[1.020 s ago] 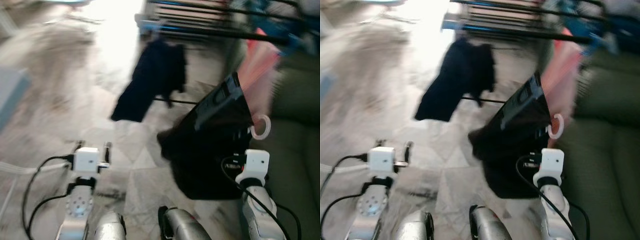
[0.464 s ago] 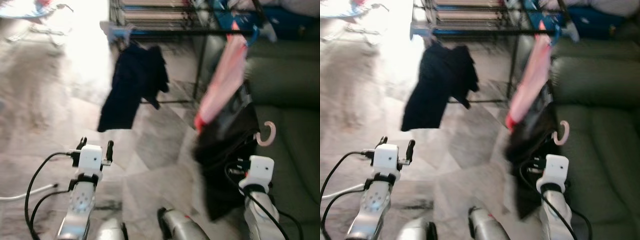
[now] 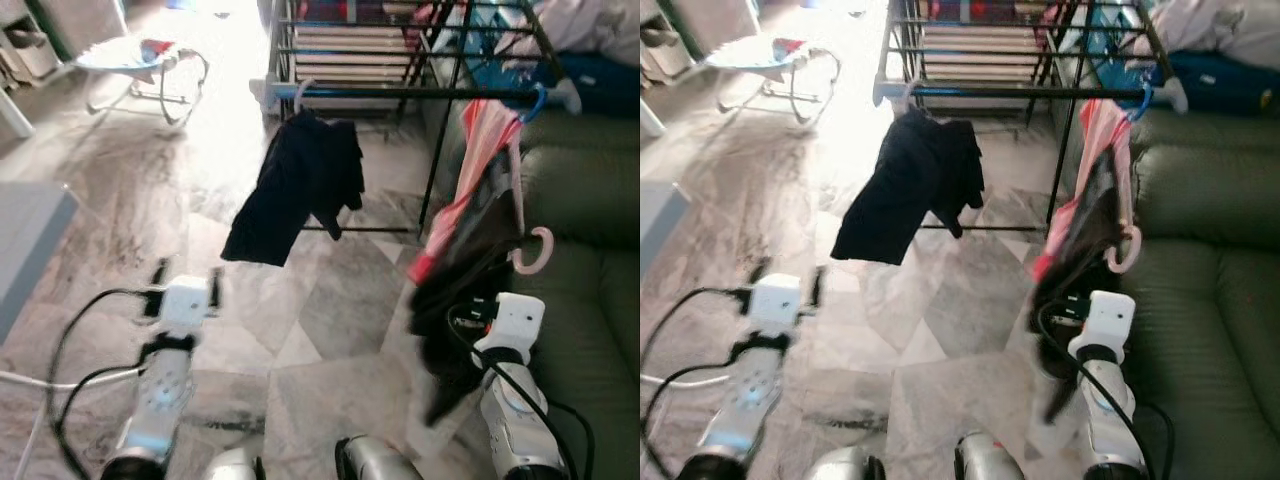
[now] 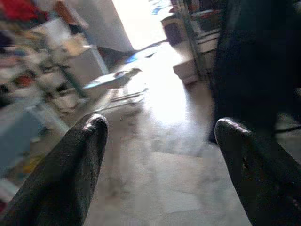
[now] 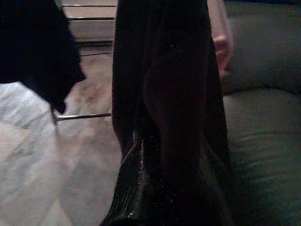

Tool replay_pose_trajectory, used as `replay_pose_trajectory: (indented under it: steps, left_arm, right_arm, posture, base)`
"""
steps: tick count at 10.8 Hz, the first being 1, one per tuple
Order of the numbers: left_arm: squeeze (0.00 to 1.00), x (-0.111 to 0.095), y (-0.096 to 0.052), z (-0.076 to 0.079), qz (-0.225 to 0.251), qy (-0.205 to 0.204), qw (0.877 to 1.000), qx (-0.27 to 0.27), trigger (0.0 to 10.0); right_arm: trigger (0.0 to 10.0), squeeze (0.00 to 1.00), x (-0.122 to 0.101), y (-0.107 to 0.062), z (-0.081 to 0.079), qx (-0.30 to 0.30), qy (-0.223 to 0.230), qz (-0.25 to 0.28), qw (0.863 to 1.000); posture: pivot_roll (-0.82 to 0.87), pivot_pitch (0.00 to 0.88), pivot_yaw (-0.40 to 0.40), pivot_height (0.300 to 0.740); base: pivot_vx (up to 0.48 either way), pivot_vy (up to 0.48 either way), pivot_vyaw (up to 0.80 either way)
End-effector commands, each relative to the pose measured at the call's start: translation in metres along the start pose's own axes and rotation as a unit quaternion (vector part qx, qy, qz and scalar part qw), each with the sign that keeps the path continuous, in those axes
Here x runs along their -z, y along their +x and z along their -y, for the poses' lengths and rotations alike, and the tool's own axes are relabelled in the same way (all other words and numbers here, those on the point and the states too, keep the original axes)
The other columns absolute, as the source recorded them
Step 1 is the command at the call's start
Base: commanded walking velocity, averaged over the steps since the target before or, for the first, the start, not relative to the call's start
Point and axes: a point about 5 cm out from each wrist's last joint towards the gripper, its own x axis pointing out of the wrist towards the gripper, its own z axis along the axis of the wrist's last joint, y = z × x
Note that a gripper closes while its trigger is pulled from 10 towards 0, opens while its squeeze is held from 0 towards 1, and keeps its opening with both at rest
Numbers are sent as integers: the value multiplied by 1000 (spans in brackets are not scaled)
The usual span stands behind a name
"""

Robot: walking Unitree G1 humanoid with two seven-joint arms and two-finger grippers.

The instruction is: Hang hanger

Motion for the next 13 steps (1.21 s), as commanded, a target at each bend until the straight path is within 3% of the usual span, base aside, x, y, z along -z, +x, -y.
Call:
replay_pose_trajectory:
  steps: [1,4,5,7,9,10,12,13]
  left_arm:
    - [0,-1,-3,-7,6,11,1000,-29,10000]
    - [0,4,-15,-14,-4,17,995,-95,10000]
    - [0,7,-14,-25,-21,5,990,-136,10000]
    - [0,10,-17,-23,-26,-6,993,-112,10000]
    - [0,9,-20,-16,-24,-15,996,-85,10000]
    - [0,9,-20,-15,-24,-14,996,-81,10000]
    - [0,7,-21,-12,-19,-15,997,-67,10000]
    - [0,7,-22,-9,-21,-26,998,-61,10000]
  right_arm:
    - [10000,0,-19,10,-4,-21,-4,46,999]
    - [10000,0,-27,17,-14,-72,-18,63,995]
    - [10000,0,-31,18,-18,-71,-9,74,995]
    - [10000,0,-39,17,-23,-73,-1,89,993]
    - [10000,0,-60,12,-42,-91,50,133,986]
    - [10000,0,-66,10,-48,-100,50,143,983]
    - [10000,0,-69,4,-47,-109,43,146,982]
    - [10000,0,-59,0,-38,-99,37,127,986]
  posture:
    - [-11,21,-46,740]
    - [11,41,-66,740]
    - [11,43,-66,740]
    - [6,47,-65,740]
    - [-1,60,-60,740]
    - [-4,65,-57,740]
    - [-14,74,-55,740]
    - [-18,79,-56,740]
  base:
    - [0,0,0]
    - [0,0,146]
    - [0,0,781]
    - [0,0,0]
    - [0,0,0]
    - [0,0,0]
    - [0,0,0]
    - [0,0,0]
